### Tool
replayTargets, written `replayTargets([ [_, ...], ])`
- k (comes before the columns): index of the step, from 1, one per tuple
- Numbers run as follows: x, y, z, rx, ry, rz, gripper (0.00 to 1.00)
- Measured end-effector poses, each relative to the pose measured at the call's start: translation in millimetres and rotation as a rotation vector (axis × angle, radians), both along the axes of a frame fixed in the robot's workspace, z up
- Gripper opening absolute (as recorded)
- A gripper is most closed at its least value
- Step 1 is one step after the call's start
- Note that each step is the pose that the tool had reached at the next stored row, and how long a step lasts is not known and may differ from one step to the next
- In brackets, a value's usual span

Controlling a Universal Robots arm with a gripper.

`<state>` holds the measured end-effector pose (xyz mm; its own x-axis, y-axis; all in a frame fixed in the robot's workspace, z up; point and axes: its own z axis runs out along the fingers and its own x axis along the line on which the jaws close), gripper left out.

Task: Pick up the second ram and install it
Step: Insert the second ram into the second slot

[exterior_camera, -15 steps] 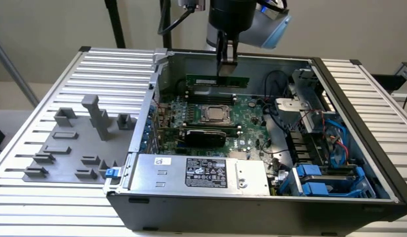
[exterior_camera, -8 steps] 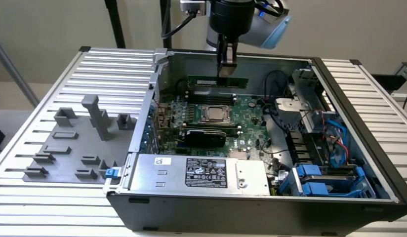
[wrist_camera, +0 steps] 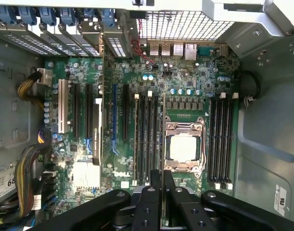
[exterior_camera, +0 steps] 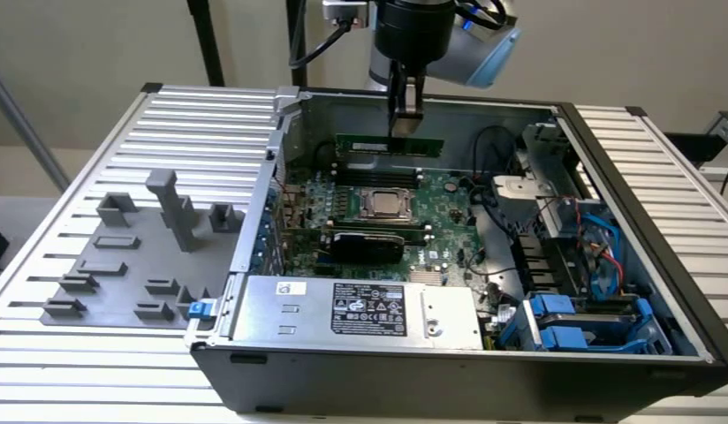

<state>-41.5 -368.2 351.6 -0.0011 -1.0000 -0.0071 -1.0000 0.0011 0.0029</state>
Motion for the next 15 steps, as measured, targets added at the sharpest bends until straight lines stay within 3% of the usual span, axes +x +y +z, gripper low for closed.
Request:
replayTargets([
  [11, 0.0, 0.0, -0.3, -0.0003, -0.0001, 0.0, 0.14],
  [15, 0.0, 1.0, -7.0, -0.0024, 0.0, -0.002, 0.14],
])
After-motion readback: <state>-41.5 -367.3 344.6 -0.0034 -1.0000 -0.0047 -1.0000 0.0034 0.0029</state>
